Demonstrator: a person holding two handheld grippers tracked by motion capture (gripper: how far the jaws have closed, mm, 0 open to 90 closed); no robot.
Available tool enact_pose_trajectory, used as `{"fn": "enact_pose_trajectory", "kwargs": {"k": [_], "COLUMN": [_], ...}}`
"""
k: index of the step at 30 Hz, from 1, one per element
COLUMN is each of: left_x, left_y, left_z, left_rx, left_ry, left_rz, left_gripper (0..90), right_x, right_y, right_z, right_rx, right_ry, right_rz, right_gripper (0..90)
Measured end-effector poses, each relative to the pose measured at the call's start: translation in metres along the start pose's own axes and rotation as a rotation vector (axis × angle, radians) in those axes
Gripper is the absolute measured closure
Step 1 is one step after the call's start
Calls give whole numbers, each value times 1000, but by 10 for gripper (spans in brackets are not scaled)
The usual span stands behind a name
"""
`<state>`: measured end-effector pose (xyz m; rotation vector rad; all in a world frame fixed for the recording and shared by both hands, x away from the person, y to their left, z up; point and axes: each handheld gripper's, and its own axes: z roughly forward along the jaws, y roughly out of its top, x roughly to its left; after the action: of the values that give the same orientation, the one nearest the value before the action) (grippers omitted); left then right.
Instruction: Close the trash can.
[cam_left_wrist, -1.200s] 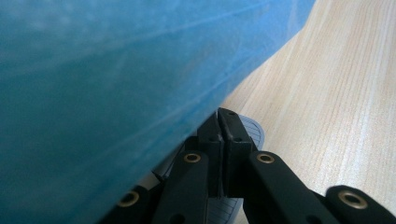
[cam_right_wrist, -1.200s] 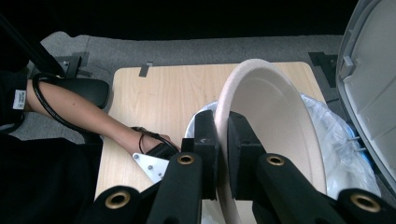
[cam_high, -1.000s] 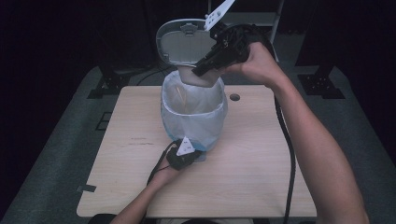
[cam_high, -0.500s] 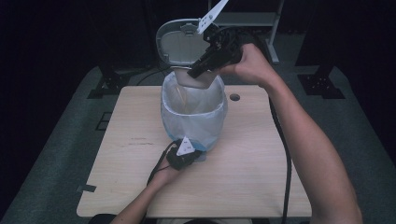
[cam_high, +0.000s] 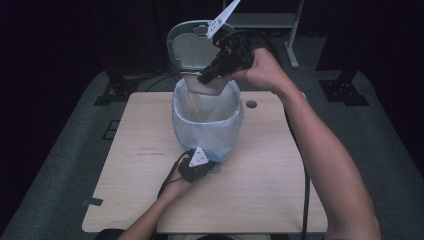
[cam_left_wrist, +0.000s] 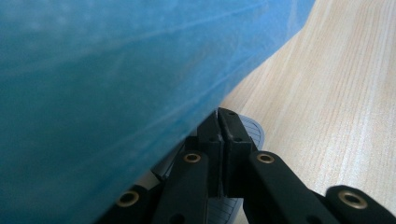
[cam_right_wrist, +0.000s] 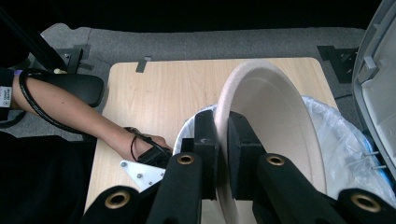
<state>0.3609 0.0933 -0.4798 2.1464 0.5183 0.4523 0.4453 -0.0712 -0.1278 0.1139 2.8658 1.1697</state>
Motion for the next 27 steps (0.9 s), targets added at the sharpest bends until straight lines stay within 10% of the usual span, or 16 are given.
{"fn": "enact_pose_trajectory", "kwargs": {"k": [27], "left_x": [0], "left_y": [0], "left_z": [0], "left_rx": [0], "left_ry": [0], "left_rz": [4], "left_gripper": [889], "right_x": [-11], "right_y": [-23], "right_z": [17], "right_rx": [21], "right_ry": [-24], "right_rz": [36], "right_gripper": [698]}}
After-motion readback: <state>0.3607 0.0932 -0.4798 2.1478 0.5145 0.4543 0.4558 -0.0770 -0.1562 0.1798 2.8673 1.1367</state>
